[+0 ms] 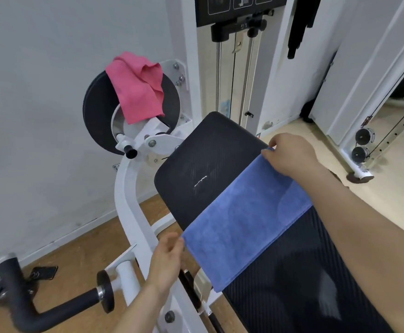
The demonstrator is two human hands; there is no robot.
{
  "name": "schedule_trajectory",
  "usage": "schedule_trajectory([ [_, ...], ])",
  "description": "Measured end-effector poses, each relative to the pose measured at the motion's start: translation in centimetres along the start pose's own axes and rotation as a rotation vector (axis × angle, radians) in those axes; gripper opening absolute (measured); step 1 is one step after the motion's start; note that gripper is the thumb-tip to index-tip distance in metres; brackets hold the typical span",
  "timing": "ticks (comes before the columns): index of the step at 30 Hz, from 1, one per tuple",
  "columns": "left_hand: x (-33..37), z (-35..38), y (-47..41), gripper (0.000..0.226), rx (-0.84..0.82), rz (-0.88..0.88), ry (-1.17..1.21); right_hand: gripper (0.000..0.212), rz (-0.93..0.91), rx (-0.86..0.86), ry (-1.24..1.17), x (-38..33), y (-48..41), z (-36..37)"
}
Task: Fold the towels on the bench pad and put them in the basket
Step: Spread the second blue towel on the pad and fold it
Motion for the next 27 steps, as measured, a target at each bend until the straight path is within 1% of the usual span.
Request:
schedule_trajectory([
  [1, -0.1, 0.2, -0.3, 0.025, -0.018, -0.032, 0.056, 0.03, 0.003, 0.015, 0.002, 0.0, -0.3, 0.2],
  [4, -0.1, 0.2, -0.8, 0.018, 0.005, -0.069, 0.181, 0.028, 0.005, 0.056, -0.002, 0.1, -0.7, 0.7],
  [8, -0.6, 0.1, -1.3, 0.014, 0.005, -0.123, 0.305, 0.019, -0.047, 0.129, 0.039, -0.6, 0.1, 1.4],
  [10, -0.9, -0.3, -1.6, 0.016, 0.052, -0.117, 0.324, 0.02, -0.095, 0.187, 0.076, -1.2, 1.3, 1.7],
  [12, -0.6, -0.7, -1.7, 0.016, 0.112, -0.069, 0.329, 0.026, -0.159, 0.232, 0.152, -1.8, 2.7, 2.2],
  [14, -0.1, -1.0, -1.7, 0.015, 0.167, 0.005, 0.243, 0.039, -0.216, 0.228, 0.269, -2.5, 4.2, 3.2],
  [16, 0.5, -1.1, -1.9, 0.016, 0.198, 0.068, 0.052, 0.053, -0.245, 0.177, 0.384, -2.8, 5.5, 4.5],
  [18, 1.1, -0.9, -2.1, 0.015, 0.202, 0.113, -0.11, 0.058, -0.268, 0.102, 0.415, -2.9, 6.6, 5.6],
  [20, 2.1, -1.0, -2.3, 0.023, 0.224, 0.201, -0.228, 0.06, -0.264, 0.063, 0.395, -2.9, 7.8, 5.9],
  [22, 4.3, -0.8, -1.9, 0.034, 0.251, 0.407, -0.333, 0.058, -0.265, 0.064, 0.271, -3.5, 9.4, 5.4],
  [23, 5.5, -0.2, -1.4, 0.037, 0.237, 0.522, -0.382, 0.055, -0.267, 0.049, 0.149, -4.0, 10.1, 5.3],
  [24, 6.5, 0.8, -1.0, 0.039, 0.196, 0.618, -0.435, 0.052, -0.255, -0.012, 0.017, -4.5, 10.8, 5.7],
  [25, 6.8, 2.1, -1.0, 0.043, 0.127, 0.667, -0.495, 0.051, -0.249, -0.09, -0.096, -5.0, 11.4, 6.5],
  [26, 6.8, 3.2, -1.2, 0.049, 0.048, 0.676, -0.554, 0.052, -0.251, -0.152, -0.157, -5.2, 12.0, 7.8],
  [27, 6.2, 4.2, -1.5, 0.055, -0.024, 0.654, -0.594, 0.052, -0.265, -0.191, -0.146, -5.5, 12.5, 8.9],
])
Point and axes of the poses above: each hand's wrist, its own y-axis away from the middle knuckle, its own z-axis out of the palm, x = y × z, the point moved 9 cm from there along -y, towards the middle knuckle, and after that the axes turned 5 degrees about z, right-handed, at the moved point
